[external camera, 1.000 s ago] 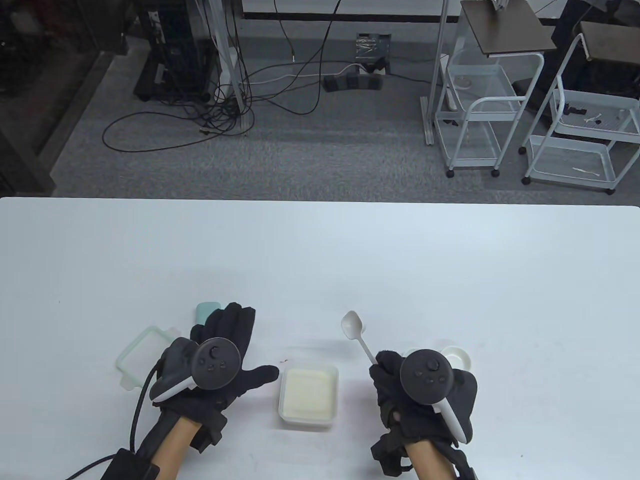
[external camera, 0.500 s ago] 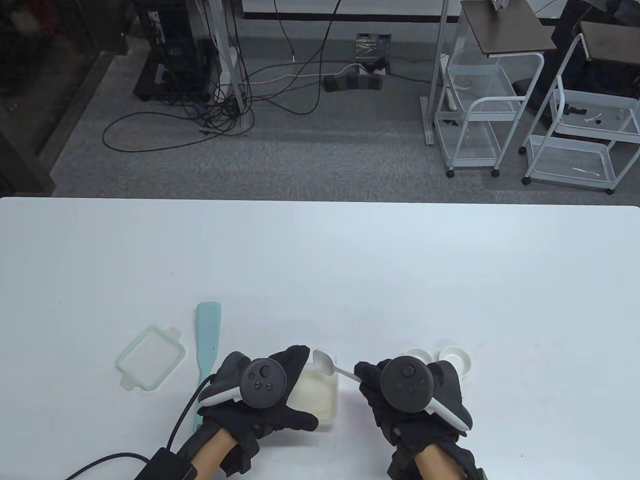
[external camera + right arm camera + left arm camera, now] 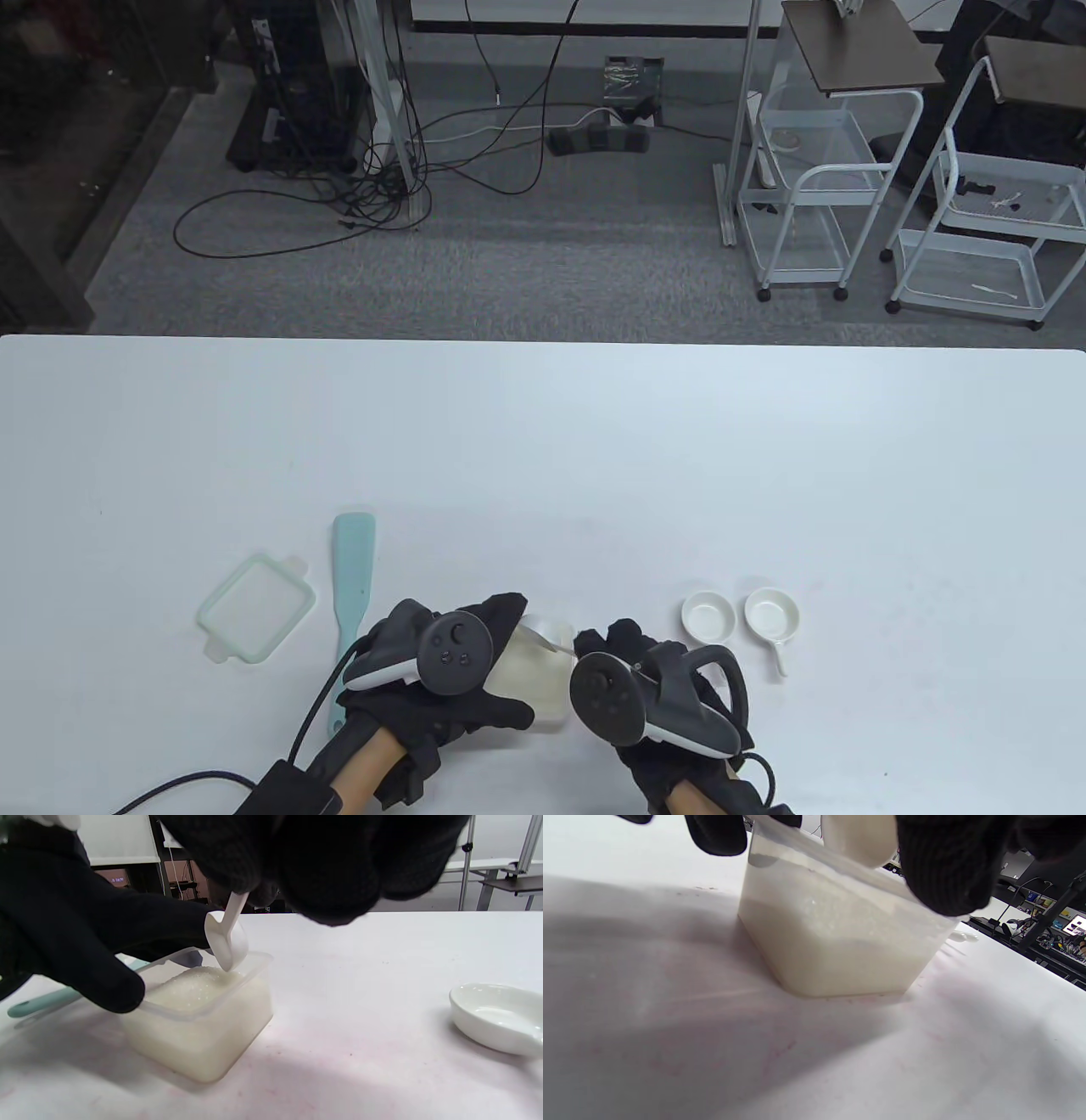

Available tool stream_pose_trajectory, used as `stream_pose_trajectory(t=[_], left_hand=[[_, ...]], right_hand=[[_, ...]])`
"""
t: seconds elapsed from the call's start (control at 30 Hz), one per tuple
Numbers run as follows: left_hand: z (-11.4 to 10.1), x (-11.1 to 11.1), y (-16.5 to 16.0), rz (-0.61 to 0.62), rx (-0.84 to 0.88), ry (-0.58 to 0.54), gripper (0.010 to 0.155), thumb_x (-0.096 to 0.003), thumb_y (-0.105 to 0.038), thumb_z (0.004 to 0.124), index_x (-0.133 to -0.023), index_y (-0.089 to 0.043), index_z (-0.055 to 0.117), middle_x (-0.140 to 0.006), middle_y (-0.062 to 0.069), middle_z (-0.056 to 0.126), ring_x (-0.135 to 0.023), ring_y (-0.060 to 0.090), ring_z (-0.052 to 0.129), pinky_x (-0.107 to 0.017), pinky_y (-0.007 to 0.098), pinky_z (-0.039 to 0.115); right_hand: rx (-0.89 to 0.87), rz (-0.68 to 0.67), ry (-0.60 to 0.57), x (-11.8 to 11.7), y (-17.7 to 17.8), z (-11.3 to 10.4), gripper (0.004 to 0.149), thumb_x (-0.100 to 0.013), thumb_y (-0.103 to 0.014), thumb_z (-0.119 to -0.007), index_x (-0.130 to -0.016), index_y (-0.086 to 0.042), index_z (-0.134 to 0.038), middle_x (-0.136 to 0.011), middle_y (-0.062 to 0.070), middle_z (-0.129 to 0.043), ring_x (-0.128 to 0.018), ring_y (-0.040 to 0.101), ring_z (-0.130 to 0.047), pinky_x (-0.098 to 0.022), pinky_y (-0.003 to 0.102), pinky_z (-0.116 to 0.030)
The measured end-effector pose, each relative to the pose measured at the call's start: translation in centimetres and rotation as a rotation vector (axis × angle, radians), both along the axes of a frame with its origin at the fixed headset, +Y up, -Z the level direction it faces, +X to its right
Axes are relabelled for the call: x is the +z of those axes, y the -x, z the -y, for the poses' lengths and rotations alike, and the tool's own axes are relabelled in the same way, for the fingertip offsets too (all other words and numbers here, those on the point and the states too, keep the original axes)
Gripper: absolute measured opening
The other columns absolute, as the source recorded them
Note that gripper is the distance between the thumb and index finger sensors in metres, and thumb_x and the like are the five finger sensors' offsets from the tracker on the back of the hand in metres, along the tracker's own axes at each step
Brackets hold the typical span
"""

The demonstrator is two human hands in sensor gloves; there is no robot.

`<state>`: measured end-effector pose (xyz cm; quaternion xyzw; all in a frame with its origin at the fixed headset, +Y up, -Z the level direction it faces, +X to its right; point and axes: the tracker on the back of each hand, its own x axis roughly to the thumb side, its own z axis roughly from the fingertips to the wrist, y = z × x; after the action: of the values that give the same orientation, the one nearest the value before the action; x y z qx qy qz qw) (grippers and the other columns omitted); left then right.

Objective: Scoop white sugar with coffee spoon and level it off using dessert spatula

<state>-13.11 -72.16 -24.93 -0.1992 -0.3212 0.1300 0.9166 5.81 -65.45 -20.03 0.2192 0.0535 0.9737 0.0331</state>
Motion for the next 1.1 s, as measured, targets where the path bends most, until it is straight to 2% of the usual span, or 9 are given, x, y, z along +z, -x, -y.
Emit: stream_pose_trajectory(t=[0.23,0.3,0.4,0.57,0.77,0.93,1.1], left_hand=[[0.0,0.0,-0.1,0.006,-0.021,0.001,0.113,-0.0516,-0.064,0.080,-0.125,-0.003,0.020,-0.130,0.028,0.033,-0.110,0.058,0.056,-0.070,0.080,0.048],[0.0,0.0,-0.1,0.005,-0.024,0.004,0.112,-0.0518,-0.064,0.080,-0.125,-0.003,0.020,-0.130,0.028,0.032,-0.110,0.058,0.055,-0.070,0.080,0.048],[0.0,0.0,-0.1,0.006,-0.030,0.004,0.112,-0.0518,-0.064,0.079,-0.125,-0.003,0.020,-0.130,0.027,0.032,-0.110,0.058,0.055,-0.070,0.080,0.048],[0.0,0.1,-0.2,0.003,-0.036,0.008,0.112,-0.0519,-0.064,0.079,-0.125,-0.004,0.019,-0.130,0.027,0.031,-0.110,0.058,0.055,-0.070,0.080,0.048],[0.0,0.1,-0.2,0.003,-0.037,0.007,0.111,-0.0520,-0.065,0.079,-0.125,-0.004,0.019,-0.130,0.026,0.031,-0.110,0.058,0.055,-0.070,0.080,0.048],[0.0,0.0,-0.2,0.004,-0.037,0.007,0.112,-0.0518,-0.064,0.079,-0.125,-0.004,0.019,-0.130,0.027,0.031,-0.110,0.059,0.055,-0.070,0.080,0.048],[0.0,0.0,-0.2,0.004,-0.038,0.005,0.112,-0.0518,-0.065,0.079,-0.125,-0.004,0.019,-0.130,0.027,0.031,-0.110,0.058,0.055,-0.070,0.080,0.048]], right_hand=[[0.158,-0.035,-0.070,0.6,2.0,0.7,0.043,-0.056,-0.019,-0.079,-0.098,-0.011,-0.076,-0.074,0.019,-0.086,-0.046,0.025,-0.096,-0.056,0.059,-0.082],[0.165,-0.041,-0.067,0.7,2.1,0.8,0.043,-0.056,-0.019,-0.079,-0.098,-0.012,-0.077,-0.073,0.018,-0.087,-0.045,0.025,-0.097,-0.056,0.058,-0.082],[0.128,-0.047,0.004,0.5,1.9,1.0,0.043,-0.056,-0.019,-0.078,-0.099,-0.010,-0.076,-0.071,0.017,-0.087,-0.045,0.025,-0.096,-0.057,0.058,-0.081],[-0.049,-0.042,0.128,-0.5,0.6,1.5,0.042,-0.057,-0.019,-0.075,-0.097,-0.004,-0.078,-0.066,0.016,-0.089,-0.041,0.023,-0.097,-0.055,0.057,-0.083],[-0.454,0.068,0.429,-2.9,-3.3,3.8,0.043,-0.058,-0.018,-0.073,-0.096,0.002,-0.077,-0.063,0.016,-0.090,-0.038,0.021,-0.098,-0.051,0.055,-0.084],[-0.606,0.098,0.521,-3.6,-5.4,4.4,0.042,-0.059,-0.018,-0.072,-0.096,0.002,-0.077,-0.063,0.016,-0.089,-0.038,0.021,-0.098,-0.052,0.055,-0.084],[-0.659,0.100,0.527,-3.7,-6.0,4.2,0.042,-0.059,-0.018,-0.072,-0.096,0.003,-0.077,-0.063,0.016,-0.089,-0.038,0.022,-0.098,-0.052,0.055,-0.084]])
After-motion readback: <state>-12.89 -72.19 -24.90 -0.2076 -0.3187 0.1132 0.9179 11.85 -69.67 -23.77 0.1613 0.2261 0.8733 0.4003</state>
